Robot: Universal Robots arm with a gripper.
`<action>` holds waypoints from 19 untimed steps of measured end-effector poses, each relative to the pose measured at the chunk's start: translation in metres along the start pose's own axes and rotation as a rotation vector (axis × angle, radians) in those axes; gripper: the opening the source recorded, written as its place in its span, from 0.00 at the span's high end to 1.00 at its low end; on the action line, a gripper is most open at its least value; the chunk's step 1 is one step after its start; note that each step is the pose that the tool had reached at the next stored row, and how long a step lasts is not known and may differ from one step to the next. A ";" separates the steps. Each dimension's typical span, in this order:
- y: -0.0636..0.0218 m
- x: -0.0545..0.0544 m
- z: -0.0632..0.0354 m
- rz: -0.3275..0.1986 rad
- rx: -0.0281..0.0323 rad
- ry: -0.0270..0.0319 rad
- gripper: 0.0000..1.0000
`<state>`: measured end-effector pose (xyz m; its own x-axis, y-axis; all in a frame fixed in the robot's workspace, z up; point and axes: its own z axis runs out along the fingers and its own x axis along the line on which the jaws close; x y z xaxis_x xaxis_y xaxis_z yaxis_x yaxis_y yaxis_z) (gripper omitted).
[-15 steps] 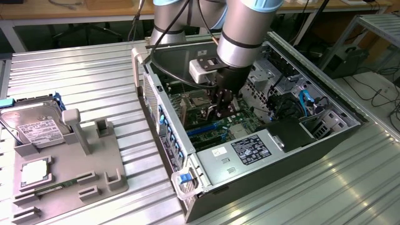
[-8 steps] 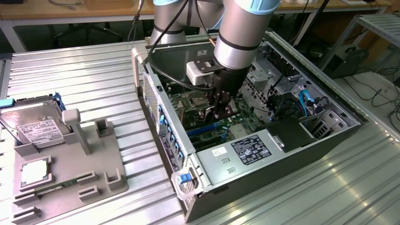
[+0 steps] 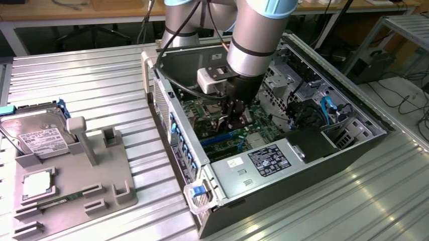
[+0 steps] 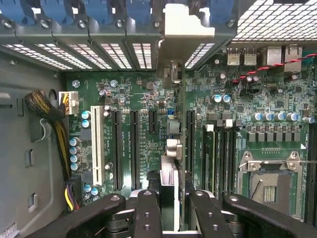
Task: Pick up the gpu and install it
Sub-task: 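Insert the gpu into the slot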
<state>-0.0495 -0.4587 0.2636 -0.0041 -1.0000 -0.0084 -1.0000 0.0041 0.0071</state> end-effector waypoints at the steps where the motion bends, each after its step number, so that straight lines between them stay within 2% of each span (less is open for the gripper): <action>1: 0.0001 0.000 0.0004 0.000 0.0000 0.0000 0.72; 12: 0.0089 0.002 0.0085 0.000 0.0000 -0.0001 0.72; 16: 0.0093 0.002 0.0171 0.000 0.0000 0.0000 0.72; 19: 0.0094 0.002 0.0200 0.000 -0.0001 0.0001 0.72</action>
<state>-0.0591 -0.4601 0.2436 -0.0042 -1.0000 -0.0083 -1.0000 0.0042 0.0071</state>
